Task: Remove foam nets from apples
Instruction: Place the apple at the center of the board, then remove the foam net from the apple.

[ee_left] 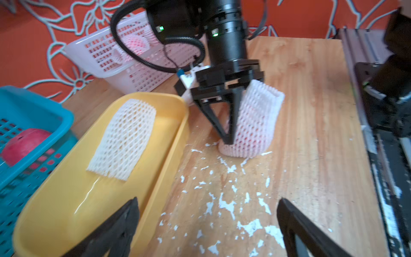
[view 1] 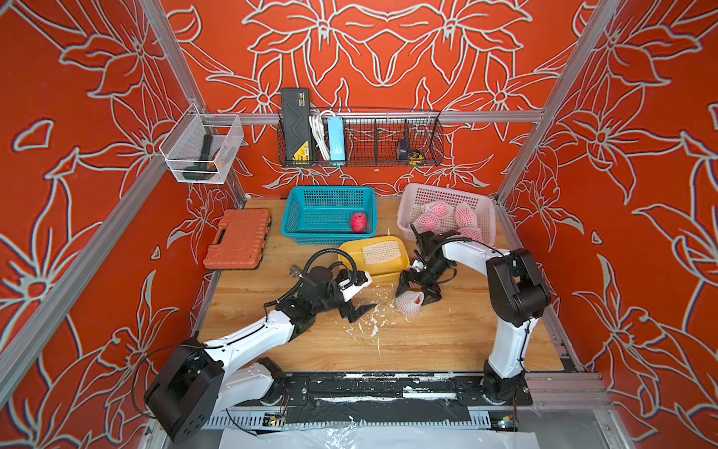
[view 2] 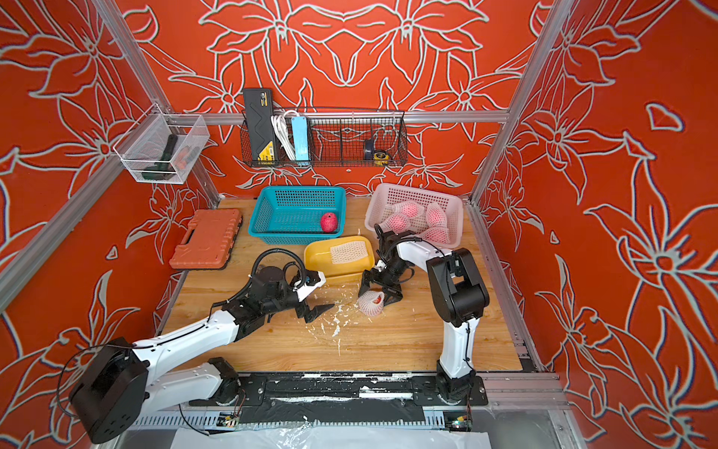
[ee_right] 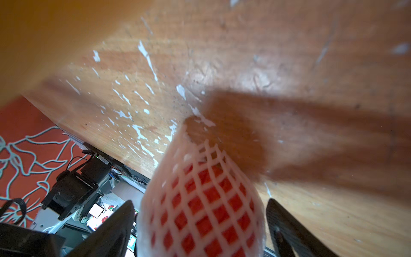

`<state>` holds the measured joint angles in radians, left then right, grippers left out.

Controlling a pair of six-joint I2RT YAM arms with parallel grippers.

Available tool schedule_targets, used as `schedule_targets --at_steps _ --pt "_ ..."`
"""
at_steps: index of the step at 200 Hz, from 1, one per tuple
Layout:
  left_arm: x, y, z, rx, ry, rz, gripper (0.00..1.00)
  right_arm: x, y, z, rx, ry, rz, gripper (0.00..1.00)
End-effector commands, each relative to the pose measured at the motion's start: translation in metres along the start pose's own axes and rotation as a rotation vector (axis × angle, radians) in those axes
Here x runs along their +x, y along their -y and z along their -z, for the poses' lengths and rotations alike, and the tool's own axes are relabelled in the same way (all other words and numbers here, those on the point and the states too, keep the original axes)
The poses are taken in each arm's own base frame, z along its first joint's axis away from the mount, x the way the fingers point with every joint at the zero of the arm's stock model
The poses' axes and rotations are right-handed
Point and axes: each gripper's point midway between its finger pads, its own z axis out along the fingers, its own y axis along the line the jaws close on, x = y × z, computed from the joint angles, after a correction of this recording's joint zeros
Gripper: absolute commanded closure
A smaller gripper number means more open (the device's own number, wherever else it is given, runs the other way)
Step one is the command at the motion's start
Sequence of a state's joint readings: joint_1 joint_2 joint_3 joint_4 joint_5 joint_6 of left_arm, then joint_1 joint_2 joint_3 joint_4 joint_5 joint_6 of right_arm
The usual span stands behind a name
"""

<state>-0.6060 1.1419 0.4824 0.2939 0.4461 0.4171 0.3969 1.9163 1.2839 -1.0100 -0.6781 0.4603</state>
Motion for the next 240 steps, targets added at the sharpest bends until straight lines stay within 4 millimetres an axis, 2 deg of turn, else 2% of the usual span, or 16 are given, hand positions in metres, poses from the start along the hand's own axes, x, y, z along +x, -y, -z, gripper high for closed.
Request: schedule_targets --at_steps 1,45,72,139,203,240 --pt "-0.017 0.02 -0.006 0.091 0.051 -0.056 0.04 -0.004 0.002 0.006 0.006 0.003 -0.012 0.04" --pt "-0.021 0.052 -0.028 0.201 0.044 -0.079 0.04 -0.014 0.004 0.01 -0.006 0.03 -0.036 0.01" --pt "-0.022 0.064 -0.043 0.231 0.035 -0.094 0.04 -0.018 0.004 0.014 -0.01 0.051 -0.047 0.01" --pt "-0.03 0.077 -0.064 0.272 0.03 -0.124 0.07 -0.023 0.014 0.032 0.008 0.141 -0.063 0.01" --pt "-0.034 0.083 -0.077 0.289 0.019 -0.124 0.13 -0.023 0.006 0.066 0.004 0.313 -0.007 0.01" --pt "-0.036 0.082 -0.093 0.3 0.013 -0.114 0.15 -0.025 0.012 0.094 0.087 0.48 0.06 0.01"
